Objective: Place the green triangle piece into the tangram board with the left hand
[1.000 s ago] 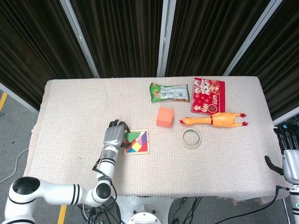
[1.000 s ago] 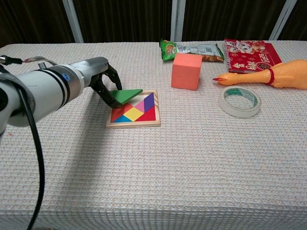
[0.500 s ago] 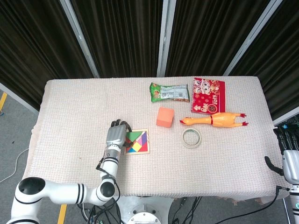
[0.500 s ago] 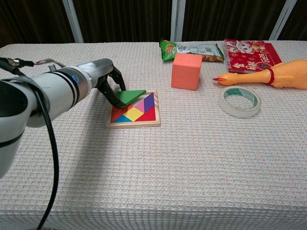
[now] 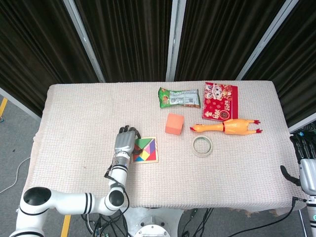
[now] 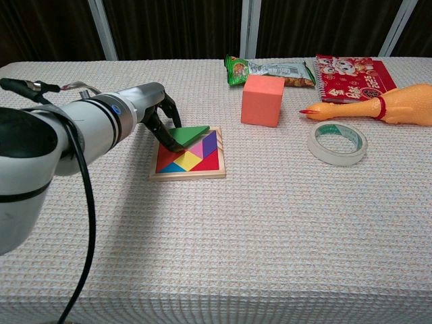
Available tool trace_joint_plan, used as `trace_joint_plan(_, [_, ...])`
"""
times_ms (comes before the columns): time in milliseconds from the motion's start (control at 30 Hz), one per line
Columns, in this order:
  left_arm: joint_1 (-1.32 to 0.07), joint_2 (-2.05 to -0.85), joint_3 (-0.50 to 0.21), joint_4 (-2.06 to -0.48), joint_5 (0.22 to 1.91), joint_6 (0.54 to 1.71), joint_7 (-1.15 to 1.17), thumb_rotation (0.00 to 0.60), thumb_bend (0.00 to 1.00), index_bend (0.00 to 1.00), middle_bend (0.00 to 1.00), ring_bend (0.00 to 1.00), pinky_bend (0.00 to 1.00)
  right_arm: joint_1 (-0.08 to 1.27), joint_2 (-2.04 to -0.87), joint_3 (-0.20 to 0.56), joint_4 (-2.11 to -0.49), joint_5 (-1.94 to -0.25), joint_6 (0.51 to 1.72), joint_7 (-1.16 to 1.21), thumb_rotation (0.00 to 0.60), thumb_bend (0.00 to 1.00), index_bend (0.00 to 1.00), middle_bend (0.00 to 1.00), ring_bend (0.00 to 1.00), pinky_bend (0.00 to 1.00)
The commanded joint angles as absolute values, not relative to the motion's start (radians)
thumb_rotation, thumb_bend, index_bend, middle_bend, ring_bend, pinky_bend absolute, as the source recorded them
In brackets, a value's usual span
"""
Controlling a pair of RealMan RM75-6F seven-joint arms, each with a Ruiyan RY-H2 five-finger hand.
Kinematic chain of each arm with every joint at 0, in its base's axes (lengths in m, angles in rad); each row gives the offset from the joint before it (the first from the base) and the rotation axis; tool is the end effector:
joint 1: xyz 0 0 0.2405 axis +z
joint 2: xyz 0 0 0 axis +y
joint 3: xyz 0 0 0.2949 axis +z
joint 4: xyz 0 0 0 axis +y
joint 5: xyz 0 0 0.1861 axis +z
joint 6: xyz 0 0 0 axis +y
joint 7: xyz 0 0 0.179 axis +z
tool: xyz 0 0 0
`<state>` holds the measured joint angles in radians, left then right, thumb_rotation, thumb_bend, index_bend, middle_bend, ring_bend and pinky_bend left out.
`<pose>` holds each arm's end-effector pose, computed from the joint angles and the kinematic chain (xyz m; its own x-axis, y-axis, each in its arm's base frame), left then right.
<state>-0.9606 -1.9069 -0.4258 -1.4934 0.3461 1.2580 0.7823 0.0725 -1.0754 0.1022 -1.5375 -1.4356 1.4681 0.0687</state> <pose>-0.1010 0.4006 -0.0892 0.1969 0.4069 0.8920 0.9675 0.0665 -0.2439 -0.3590 -0.2229 0.2330 0.4301 0.0411 0.9019 -0.9015 0.0720 0.4267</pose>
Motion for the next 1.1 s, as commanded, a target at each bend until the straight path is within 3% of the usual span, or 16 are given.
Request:
trace_joint_plan(33, [-0.962, -1.909, -0.427, -1.492, 0.346, 1.258, 0.784, 0.6, 0.36, 0.55, 0.18, 0.0, 0.04, 0.072, -1.076, 0.102, -1.536, -1.435, 1.467, 0.071, 0.6, 0.21, 0.0, 0.0, 0.0, 0.0])
trace_joint_plan(533, [-0.961, -1.913, -0.418, -1.493, 0.355, 1.25, 0.791, 0.6, 0.36, 0.53, 0.18, 0.0, 0.04, 0.071, -1.076, 0.103, -1.531, -1.433, 1.466, 0.076, 0.6, 0.21, 0.0, 0.0, 0.0, 0.0])
trace_joint_plan(800, [-0.948, -1.904, -0.408, -1.503, 0.372, 1.245, 0.779, 0.6, 0.36, 0.38, 0.17, 0.0, 0.04, 0.072, -1.075, 0.104, -1.534, -1.433, 1.465, 0.072, 0.6, 0.21, 0.0, 0.0, 0.0, 0.0])
trace_joint_plan(1100, [-0.943, -1.901, -0.404, -1.51, 0.381, 1.241, 0.775, 0.6, 0.36, 0.29, 0.17, 0.0, 0.04, 0.072, -1.073, 0.104, -1.536, -1.431, 1.463, 0.07, 0.6, 0.21, 0.0, 0.0, 0.0, 0.0])
